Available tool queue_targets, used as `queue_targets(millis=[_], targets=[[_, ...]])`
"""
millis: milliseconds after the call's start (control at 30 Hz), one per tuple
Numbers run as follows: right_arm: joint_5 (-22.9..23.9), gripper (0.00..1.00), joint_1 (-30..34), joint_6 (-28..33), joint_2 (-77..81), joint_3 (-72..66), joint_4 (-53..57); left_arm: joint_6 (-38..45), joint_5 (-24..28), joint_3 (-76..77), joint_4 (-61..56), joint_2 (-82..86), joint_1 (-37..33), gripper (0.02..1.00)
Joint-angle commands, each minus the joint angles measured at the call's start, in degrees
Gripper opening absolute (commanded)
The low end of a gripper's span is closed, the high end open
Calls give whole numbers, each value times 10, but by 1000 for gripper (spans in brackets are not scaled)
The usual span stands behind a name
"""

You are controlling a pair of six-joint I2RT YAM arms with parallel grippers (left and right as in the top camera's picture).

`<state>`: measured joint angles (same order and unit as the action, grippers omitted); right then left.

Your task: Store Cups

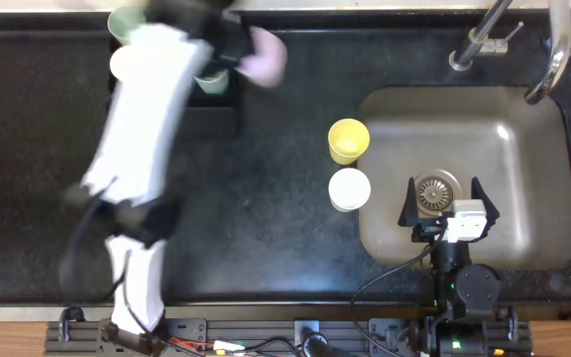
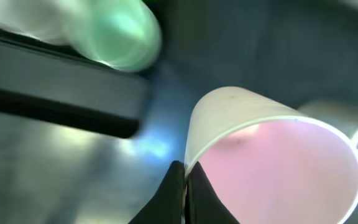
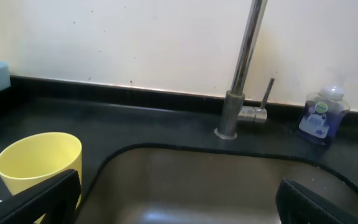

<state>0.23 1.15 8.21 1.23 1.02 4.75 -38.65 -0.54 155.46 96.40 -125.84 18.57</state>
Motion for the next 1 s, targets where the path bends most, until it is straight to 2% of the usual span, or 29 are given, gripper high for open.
queue_targets(millis=[33, 200, 333, 467, 633, 1000], targets=[[-2, 996, 4, 1, -4, -7, -3, 24, -35, -9, 7, 108, -99, 36], [-2, 996, 4, 1, -4, -7, -3, 44, -37, -108, 7, 205, -204, 36], [-2, 998, 4, 1, -4, -7, -3, 44, -60, -273, -3, 271, -274, 36], [-2, 998, 4, 1, -4, -7, -3, 59, -64, -473, -106, 326, -319, 36], [-2, 998, 4, 1, -4, -7, -3, 74, -16, -630, -230, 362, -344, 36], [-2, 996, 4, 1, -4, -7, -3, 71, 36, -654, -301, 330, -346, 34]])
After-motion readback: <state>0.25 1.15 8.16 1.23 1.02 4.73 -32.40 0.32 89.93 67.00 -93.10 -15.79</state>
